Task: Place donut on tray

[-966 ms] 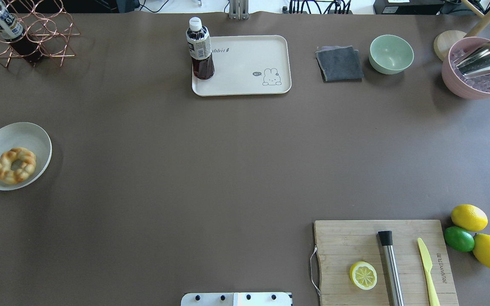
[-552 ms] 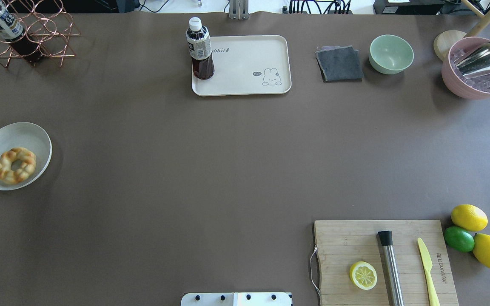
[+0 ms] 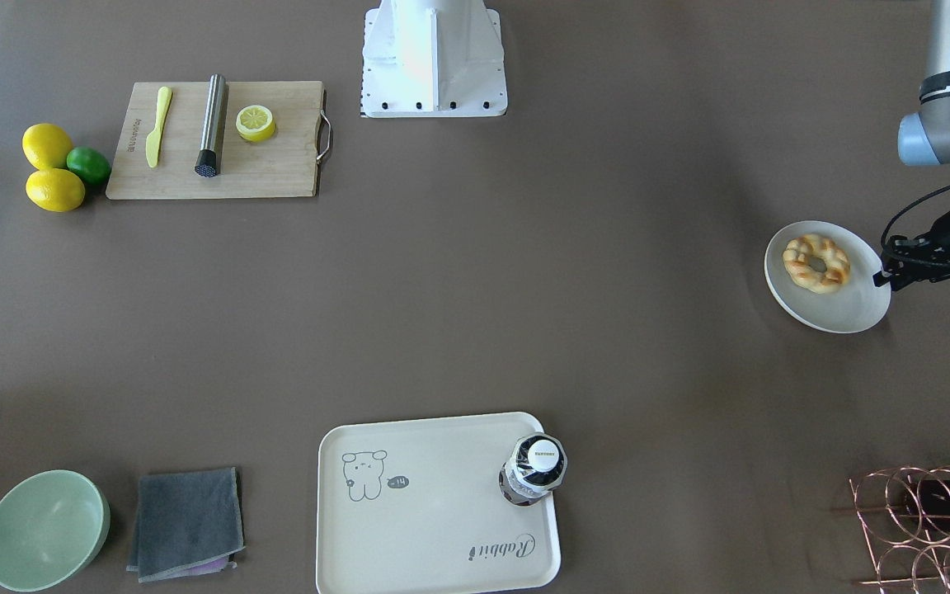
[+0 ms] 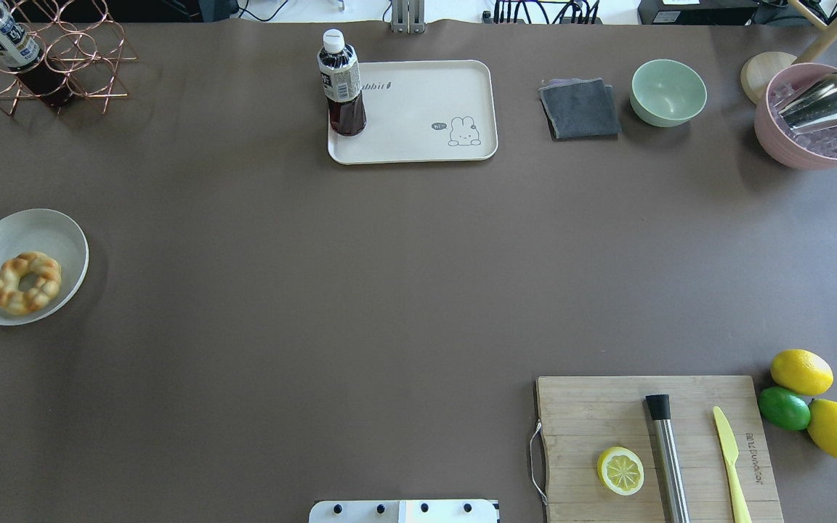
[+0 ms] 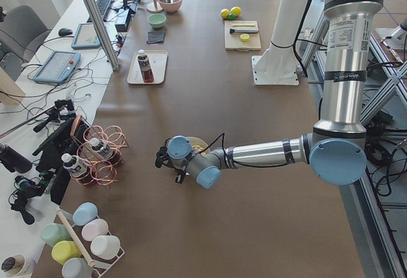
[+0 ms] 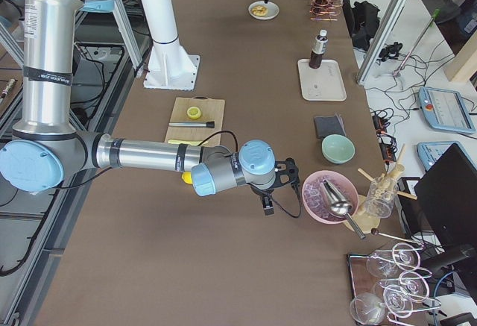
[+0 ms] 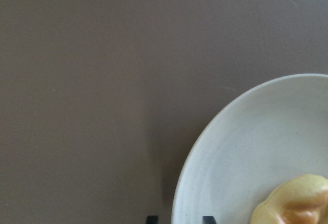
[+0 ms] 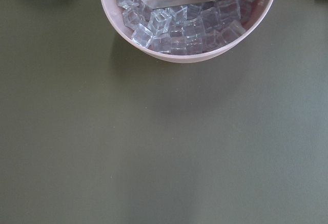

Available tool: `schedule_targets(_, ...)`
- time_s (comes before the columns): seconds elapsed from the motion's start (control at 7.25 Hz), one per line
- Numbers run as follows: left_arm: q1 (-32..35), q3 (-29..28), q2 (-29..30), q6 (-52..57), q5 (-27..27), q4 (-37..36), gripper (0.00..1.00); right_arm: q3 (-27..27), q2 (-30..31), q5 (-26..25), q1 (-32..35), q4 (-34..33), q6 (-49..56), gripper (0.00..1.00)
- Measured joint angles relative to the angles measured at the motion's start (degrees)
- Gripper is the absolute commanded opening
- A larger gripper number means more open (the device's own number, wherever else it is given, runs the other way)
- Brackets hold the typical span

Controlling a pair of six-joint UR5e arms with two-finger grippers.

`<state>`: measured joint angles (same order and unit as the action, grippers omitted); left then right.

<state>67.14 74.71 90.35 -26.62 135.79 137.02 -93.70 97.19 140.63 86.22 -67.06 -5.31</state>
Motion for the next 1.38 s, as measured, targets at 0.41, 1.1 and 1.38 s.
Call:
schedule_targets(0.41,-0.1,-0.2,0.0,-0.3,0.0,0.0,0.03,0.0,0.1,0.0,0.0,0.0,0.0,1.00)
schedule_targets(1.1,-0.4,0.4,0.4,-2.9,1.4,0.0,0.00,-0.1,-0.1,0.0,0.0,0.0,-0.1,0.99)
schedule_targets(1.38,0.5,0.8,2.0,-7.6,8.2,-0.3,0.00,-0.5,-1.1,0.0,0.0,-0.1,-1.9,0.96)
